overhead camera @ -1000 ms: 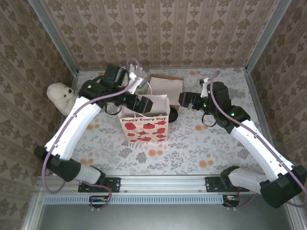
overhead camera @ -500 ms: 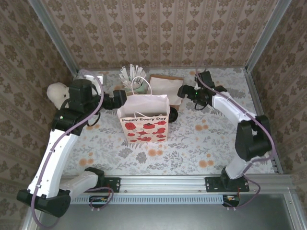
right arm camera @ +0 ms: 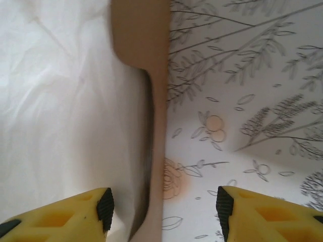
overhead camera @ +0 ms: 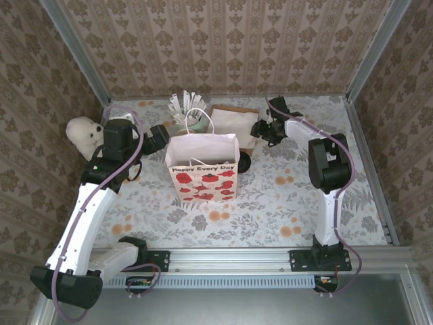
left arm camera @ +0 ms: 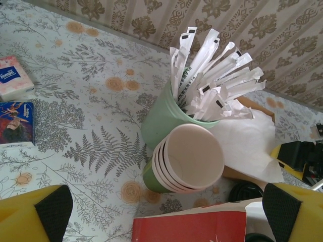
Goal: Pack the takeout coffee
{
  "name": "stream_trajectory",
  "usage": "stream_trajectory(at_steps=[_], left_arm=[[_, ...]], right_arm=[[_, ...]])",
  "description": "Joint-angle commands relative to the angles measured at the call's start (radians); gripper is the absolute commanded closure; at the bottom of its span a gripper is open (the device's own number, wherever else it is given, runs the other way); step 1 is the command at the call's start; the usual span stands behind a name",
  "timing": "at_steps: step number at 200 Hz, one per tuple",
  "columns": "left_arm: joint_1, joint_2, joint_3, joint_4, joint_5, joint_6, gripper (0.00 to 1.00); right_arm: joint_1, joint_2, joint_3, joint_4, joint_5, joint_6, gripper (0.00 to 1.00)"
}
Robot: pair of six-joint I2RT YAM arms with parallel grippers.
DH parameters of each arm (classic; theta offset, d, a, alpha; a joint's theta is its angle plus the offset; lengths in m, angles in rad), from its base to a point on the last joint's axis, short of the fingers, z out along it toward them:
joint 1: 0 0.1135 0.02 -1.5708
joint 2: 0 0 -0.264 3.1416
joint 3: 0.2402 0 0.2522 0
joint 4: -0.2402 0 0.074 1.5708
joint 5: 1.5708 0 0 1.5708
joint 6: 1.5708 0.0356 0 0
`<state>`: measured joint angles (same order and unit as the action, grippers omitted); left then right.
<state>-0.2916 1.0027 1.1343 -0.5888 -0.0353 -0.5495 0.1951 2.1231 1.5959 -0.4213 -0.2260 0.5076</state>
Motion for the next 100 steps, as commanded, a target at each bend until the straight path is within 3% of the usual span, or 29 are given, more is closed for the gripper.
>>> stream_trajectory(at_steps=[1, 36, 70, 100], left_arm=[[0.014, -0.002, 0.004, 0.019, -0.007, -0.010, 0.00], [0.019, 0.027, 0.043, -0.025, 0.002, 0.016, 0.00], [0.020, 0.025, 0.027, -0.019, 0.005, 0.009, 0.00], [0.024, 0.027, 0.028, -0.025, 0.013, 0.014, 0.00]], right_arm=[[0.003, 0.018, 0.057, 0.000, -0.098, -0.041, 0.41], [0.006, 0.050, 0.090, 0.001, -0.149, -0.041, 0.44], [0.005, 0.048, 0.102, 0.005, -0.163, -0.049, 0.56], [0.006, 0.042, 0.101, 0.013, -0.150, -0.055, 0.77]])
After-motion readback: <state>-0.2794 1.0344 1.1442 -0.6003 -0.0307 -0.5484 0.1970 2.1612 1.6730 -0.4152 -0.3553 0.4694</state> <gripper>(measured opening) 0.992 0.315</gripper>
